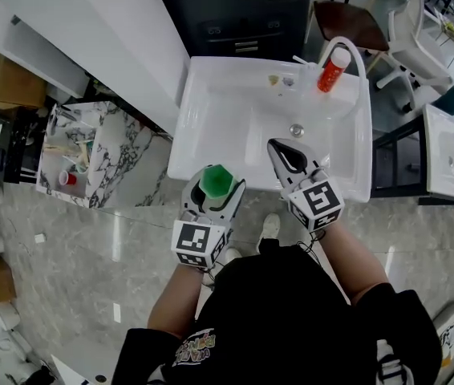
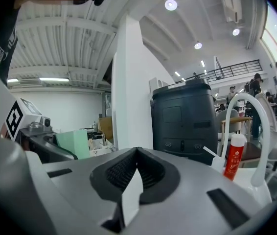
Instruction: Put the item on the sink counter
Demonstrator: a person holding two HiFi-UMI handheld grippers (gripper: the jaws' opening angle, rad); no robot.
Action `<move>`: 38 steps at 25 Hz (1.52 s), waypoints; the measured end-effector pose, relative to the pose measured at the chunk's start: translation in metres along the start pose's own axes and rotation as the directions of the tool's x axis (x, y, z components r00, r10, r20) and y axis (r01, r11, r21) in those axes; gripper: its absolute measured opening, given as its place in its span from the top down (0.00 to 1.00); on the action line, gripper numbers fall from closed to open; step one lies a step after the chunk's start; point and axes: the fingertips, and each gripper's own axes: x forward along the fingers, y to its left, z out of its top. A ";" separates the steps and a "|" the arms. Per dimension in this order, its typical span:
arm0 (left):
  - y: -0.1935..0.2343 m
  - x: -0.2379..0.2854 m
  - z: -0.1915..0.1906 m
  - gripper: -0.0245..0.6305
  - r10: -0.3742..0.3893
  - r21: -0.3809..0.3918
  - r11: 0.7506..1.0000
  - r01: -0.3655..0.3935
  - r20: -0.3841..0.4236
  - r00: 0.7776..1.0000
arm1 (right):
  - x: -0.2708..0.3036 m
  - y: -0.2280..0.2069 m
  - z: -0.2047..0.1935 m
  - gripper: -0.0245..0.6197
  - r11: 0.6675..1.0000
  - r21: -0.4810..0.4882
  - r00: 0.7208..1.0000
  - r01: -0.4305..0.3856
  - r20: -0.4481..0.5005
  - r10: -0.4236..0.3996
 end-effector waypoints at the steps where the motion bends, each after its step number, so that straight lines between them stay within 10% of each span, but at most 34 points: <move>1: 0.000 0.004 0.003 0.49 0.006 0.004 1.000 -0.006 0.001 1.000 | 0.001 -0.004 0.001 0.88 1.000 0.001 1.000 -0.005 0.003 0.005; 19: 0.000 0.060 0.036 0.49 0.033 0.034 0.999 -0.033 0.008 0.999 | 0.003 -0.048 0.010 0.88 0.999 0.018 0.999 -0.028 0.027 0.028; 38: 0.051 0.144 0.038 0.49 -0.099 0.069 0.992 0.102 -0.040 0.994 | 0.043 -0.092 0.008 0.88 0.993 0.035 0.994 0.111 -0.007 -0.111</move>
